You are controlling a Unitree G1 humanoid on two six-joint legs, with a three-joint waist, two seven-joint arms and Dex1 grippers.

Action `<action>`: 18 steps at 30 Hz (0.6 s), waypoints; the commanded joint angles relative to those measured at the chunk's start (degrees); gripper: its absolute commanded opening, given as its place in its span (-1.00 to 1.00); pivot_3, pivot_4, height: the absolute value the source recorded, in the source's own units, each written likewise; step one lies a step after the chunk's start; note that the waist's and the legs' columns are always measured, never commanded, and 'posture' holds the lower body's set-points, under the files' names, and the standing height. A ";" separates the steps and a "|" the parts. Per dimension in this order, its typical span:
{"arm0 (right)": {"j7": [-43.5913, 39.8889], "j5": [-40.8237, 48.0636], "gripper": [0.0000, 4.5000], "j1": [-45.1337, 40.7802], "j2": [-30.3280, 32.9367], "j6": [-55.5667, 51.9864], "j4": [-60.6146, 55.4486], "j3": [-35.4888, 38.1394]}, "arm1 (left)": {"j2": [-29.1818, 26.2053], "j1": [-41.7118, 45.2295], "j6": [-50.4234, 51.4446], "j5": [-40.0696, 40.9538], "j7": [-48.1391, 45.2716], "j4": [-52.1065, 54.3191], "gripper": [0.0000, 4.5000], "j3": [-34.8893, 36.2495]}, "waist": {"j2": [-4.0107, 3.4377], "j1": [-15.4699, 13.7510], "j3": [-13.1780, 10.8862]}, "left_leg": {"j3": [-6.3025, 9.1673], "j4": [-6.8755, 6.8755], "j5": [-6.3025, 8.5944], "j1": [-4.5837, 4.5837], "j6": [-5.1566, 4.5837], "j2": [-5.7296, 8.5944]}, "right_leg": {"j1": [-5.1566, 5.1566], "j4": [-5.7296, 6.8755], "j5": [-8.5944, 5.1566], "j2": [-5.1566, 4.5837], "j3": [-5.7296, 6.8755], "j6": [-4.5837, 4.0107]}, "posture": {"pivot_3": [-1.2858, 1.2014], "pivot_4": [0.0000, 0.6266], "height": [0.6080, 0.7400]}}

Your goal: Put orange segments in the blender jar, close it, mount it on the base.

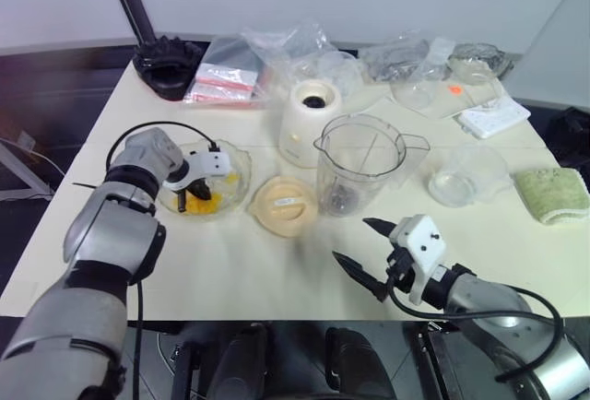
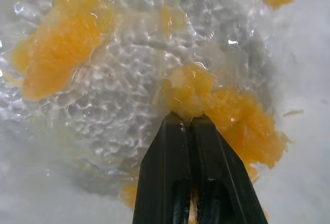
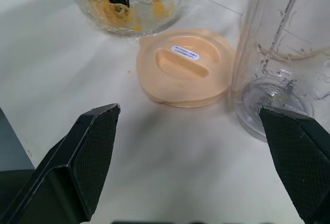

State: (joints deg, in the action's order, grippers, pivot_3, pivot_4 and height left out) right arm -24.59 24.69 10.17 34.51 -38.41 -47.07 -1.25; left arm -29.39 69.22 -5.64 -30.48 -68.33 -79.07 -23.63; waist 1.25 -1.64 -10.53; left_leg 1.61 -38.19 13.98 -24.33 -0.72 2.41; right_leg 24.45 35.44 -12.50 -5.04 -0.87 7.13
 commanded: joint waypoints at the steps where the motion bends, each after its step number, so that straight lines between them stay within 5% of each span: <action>1: -0.59 1.01 1.00 -1.47 0.12 0.46 -1.56 2.45 | -2.07 1.58 -0.43 1.38 -2.14 0.33 -0.98 1.90 | 0.00 0.26 0.00 | 0.00 0.00 0.00 0.00 0.00 0.00 | 0.00 0.00 0.00 0.00 0.00 0.00 | 0.03 -0.52 1.00; 11: -4.49 1.46 1.00 -4.38 0.94 1.95 2.79 3.85 | -7.50 8.65 -1.70 1.19 -13.95 0.92 -0.98 2.11 | 0.03 1.00 -0.01 | 0.02 0.00 0.00 0.00 0.00 0.01 | 0.00 0.02 0.00 0.00 0.01 0.00 | 0.03 -0.52 1.00; 18: -5.64 0.74 1.00 -6.41 0.70 3.13 5.24 3.14 | -7.92 9.17 -0.40 2.66 -13.15 0.89 -0.98 4.06 | 0.03 0.92 -0.01 | 0.03 0.00 0.00 0.00 0.00 0.01 | 0.00 0.03 0.00 0.00 0.01 0.00 | 0.03 -0.52 1.00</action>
State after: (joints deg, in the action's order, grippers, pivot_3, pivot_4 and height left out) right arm -29.87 25.69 4.29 35.26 -36.63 -41.68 1.30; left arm -36.33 76.71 -6.35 -28.80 -81.52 -78.72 -20.85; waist 1.28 -0.72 -10.54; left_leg 1.65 -38.20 13.98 -24.34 -0.72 2.42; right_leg 24.45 35.48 -12.50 -5.04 -0.85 7.13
